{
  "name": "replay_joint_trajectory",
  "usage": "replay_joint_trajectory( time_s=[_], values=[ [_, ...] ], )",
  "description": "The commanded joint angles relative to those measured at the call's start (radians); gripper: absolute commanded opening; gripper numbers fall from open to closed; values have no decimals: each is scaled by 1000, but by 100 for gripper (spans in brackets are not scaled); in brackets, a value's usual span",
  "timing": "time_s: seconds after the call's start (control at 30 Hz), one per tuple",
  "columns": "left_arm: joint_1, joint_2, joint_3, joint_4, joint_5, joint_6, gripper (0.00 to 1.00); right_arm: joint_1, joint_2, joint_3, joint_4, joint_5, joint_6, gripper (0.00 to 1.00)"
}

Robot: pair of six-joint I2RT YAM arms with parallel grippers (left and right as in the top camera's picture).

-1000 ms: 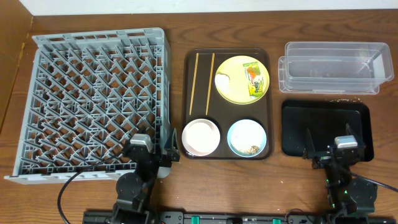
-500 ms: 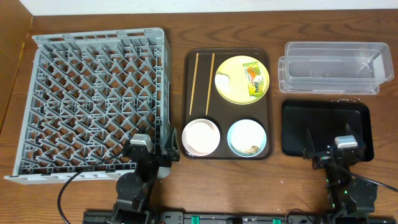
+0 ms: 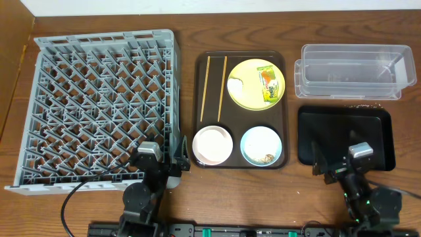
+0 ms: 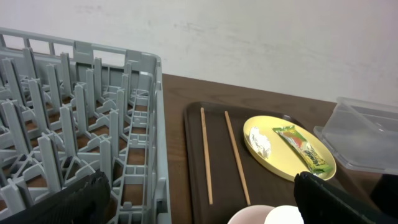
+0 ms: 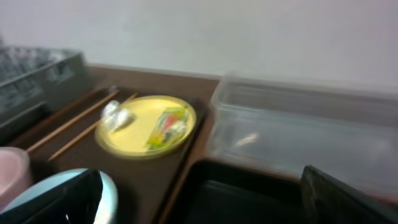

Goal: Sort waste into correct bins and load items into the dishwasher

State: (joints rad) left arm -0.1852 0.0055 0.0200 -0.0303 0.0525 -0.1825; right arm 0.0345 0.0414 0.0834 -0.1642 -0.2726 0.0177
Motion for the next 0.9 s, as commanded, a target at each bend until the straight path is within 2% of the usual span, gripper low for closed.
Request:
replay_joint_trajectory(
  time_s=[0.0, 0.1, 0.27, 0.43, 0.53, 0.63, 0.73, 0.87],
  values=[
    [-3, -2, -16, -36, -5, 3, 95, -8, 107, 190, -108, -76, 56, 99],
    [-3, -2, -16, -36, -5, 2, 95, -7, 276, 350, -212, -106, 56, 99],
    [-3, -2, -16, -36, -5, 2, 95, -6, 662, 685, -395, -158, 55, 99],
    [-3, -2, -16, -36, -5, 2, 95, 14, 1028, 1025, -609, -159, -75, 99],
    [-3, -2, -16, -36, -5, 2, 96, 12, 1192, 1148, -686, -241, 6, 99],
    [-3, -2, -16, -36, -5, 2, 95, 21, 1281, 1181, -637, -400, 27, 99],
    [-3, -2, -16, -36, -5, 2, 95, 92, 1373, 1249, -674, -309, 27, 99],
    [-3, -2, -16, -36, -5, 2, 95, 267, 1534, 1409, -779, -11, 30, 99]
  ],
)
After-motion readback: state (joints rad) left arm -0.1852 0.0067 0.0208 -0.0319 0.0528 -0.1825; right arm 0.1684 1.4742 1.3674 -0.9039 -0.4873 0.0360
